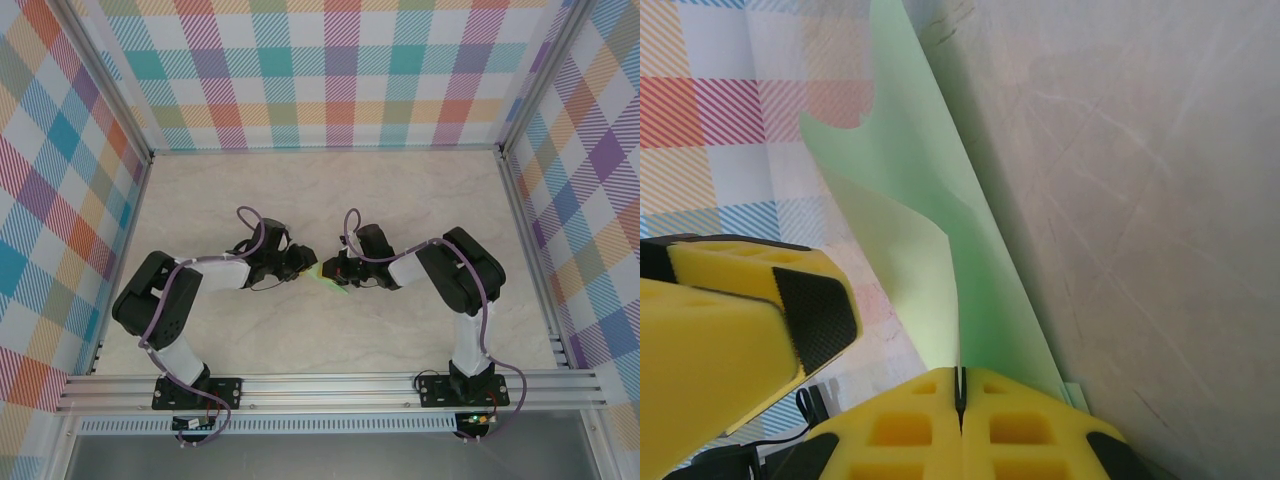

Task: Fold a paper plane with a square sheet of paper (pick it up from the middle)
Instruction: Fold the wing for the fifth time at the center of the table.

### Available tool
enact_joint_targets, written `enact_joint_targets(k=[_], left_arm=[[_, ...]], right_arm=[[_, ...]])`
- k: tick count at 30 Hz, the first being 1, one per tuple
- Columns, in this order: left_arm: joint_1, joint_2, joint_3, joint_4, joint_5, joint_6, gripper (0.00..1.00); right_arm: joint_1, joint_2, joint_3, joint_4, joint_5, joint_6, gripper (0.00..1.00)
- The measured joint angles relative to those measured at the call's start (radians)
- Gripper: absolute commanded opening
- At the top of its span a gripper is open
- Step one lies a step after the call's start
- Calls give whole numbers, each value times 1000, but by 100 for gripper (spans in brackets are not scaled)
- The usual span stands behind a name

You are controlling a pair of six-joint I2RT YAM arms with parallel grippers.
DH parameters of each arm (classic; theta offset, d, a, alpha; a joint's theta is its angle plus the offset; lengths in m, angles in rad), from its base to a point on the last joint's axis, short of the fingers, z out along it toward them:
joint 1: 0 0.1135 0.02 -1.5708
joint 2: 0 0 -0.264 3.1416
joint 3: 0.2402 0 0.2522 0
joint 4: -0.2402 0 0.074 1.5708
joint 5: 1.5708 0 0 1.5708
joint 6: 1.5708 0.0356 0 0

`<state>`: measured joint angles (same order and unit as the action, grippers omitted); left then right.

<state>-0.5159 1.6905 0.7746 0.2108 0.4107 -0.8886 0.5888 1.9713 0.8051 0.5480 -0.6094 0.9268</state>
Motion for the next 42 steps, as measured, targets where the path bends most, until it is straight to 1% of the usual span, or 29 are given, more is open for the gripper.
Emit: enact_joint_targets(k=[23,26,31,34,42], left_arm=[[0,68,9,-10,-6,14,22],[-1,68,16,-29,-12,18,21],[-1,68,36,-82,-31,19,20],[-1,73,43,-103,-38,19,19],[-1,87,66,-130,-37,19,18]], right_arm=[[0,3,24,-54,-10,-25,1],[0,3,38,-84,-14,-31,4],[0,-8,78,-181,-21,-72,15],[0,-39,99,-273,-35,-110,21],[-2,-114,122,-448,-39,-224,26]])
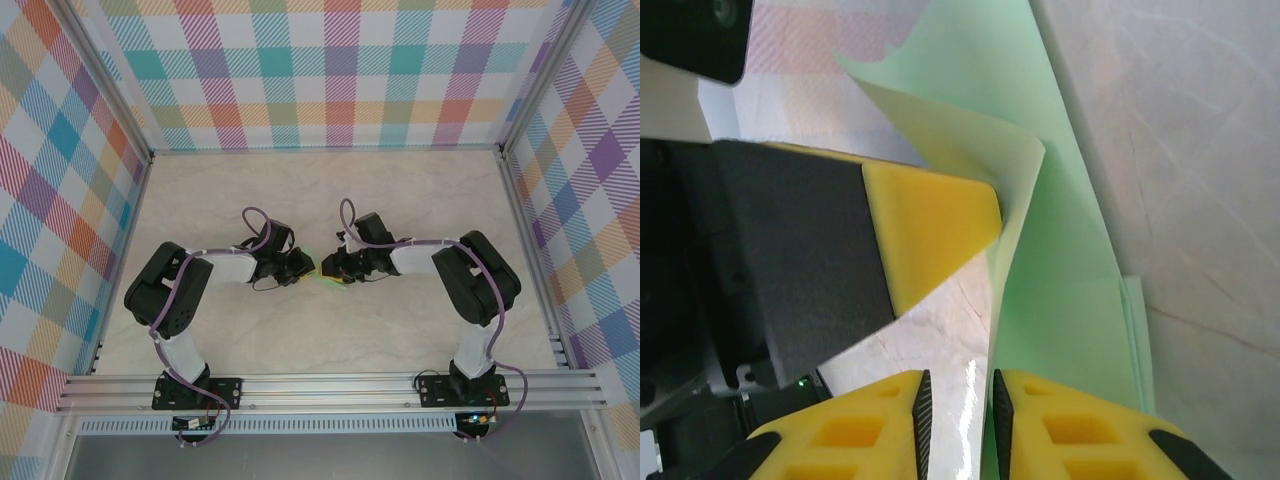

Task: Fold a paper plane with a square sheet of paper (pick it up from the middle)
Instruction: Fold the wing for the fifth time at the center of the table.

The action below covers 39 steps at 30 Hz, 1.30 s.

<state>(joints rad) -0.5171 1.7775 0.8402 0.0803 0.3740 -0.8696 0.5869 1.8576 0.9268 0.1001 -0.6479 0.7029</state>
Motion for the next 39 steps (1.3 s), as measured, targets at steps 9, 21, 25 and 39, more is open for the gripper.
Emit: enact_joint_targets(k=[9,21,25,39], left_arm=[[0,8,13,-8,7,3,18],[0,13,44,-58,8,32,18],[0,13,58,-82,7,46,19],[-4,-73,27,-11,47,66,32]], right_arm=[[-3,-2,0,-86,23,-84,24],[-5,0,-1,-102,53,-154,10],[-13,11,-9,-89,43,-158,5],[-49,30,-71,8,-19,-62,2]])
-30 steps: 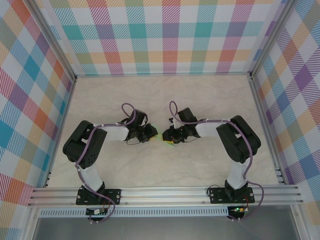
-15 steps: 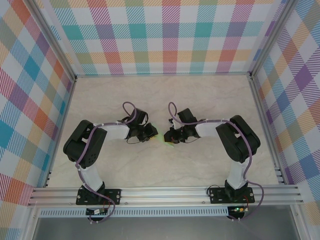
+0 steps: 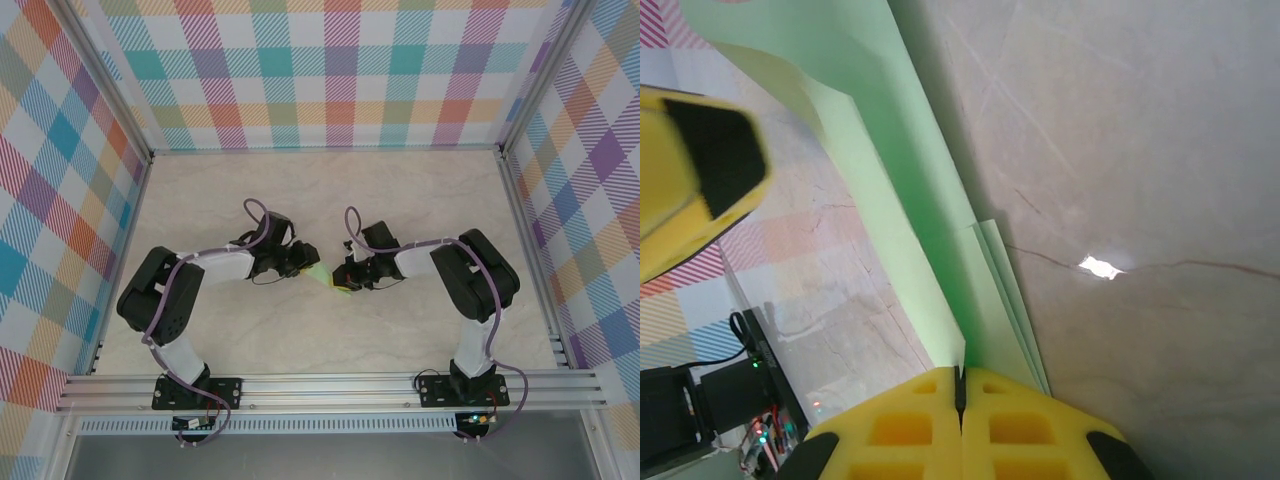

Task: Fold a paper plane with a square sheet of paper (pick it up from the middle)
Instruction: Fold the wing for the fifth time at the center of the table.

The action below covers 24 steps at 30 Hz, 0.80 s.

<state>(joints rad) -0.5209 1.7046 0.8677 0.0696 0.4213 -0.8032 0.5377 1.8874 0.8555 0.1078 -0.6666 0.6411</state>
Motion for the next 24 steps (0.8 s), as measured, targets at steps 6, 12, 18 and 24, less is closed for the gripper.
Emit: enact_joint_targets(k=[6,12,18,24], left_arm=[[-39,-12,-39,64,9,-11,30],[-69,2,-44,95,14,-19,26],[-71,49,-44,95,12,-23,23],[-71,55,-44,94,5,-23,22]], right_arm=[[-14,8,-10,28,-32,51,2],[-23,16,-10,37,-57,84,2],[-29,21,-10,42,-74,93,2],[-34,31,1,32,-93,104,3]])
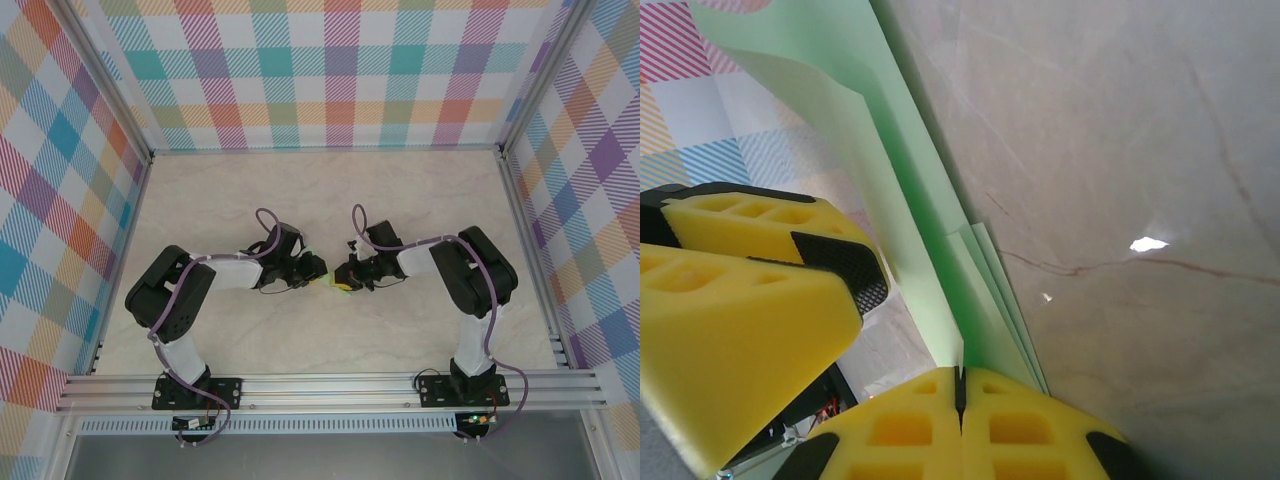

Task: Fold a paper plane with a square sheet of paper (pick it up from the middle)
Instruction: Fold the wing for the fifth time at the center of the table.

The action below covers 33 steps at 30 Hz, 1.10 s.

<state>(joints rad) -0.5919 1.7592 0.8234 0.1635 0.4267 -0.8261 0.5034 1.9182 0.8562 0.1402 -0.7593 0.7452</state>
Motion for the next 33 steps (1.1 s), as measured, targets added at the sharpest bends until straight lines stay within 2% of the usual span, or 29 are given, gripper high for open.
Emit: enact_joint_targets(k=[9,19,25,33], left_arm=[[0,42,23,-28,-16,-10,20],[-2,58,74,-115,-26,-19,19],[-2,66,100,-160,-28,-22,18],[-3,71,116,-188,-32,-22,18]], right_arm=[[0,3,17,-34,-5,-1,4],[0,0,53,-115,2,-62,17],[0,-30,56,-204,53,-143,17],[0,-39,55,-244,86,-187,10]])
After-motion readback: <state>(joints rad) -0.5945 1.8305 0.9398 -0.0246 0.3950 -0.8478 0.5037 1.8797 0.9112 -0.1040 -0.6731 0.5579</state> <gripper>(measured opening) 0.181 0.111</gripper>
